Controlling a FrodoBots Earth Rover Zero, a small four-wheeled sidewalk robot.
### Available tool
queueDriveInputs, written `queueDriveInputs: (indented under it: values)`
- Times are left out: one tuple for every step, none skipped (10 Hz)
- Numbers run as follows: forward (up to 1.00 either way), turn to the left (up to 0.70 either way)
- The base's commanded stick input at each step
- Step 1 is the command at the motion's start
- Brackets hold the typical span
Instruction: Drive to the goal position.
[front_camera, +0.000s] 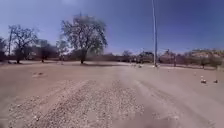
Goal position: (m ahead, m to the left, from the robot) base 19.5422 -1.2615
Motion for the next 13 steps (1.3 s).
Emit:
queueDriveInputs:
  values:
    - [1.00, 0.00]
    - [1.00, 0.00]
    - [1.00, 0.00]
    - [1.00, 0.00]
    - [1.00, 0.00]
    - [1.00, 0.00]
    - [1.00, 0.00]
    - [1.00, 0.00]
    - [1.00, -0.04]
    - [1.00, -0.17]
    - [1.00, -0.27]
    - [1.00, -0.27]
    - [1.00, -0.27]
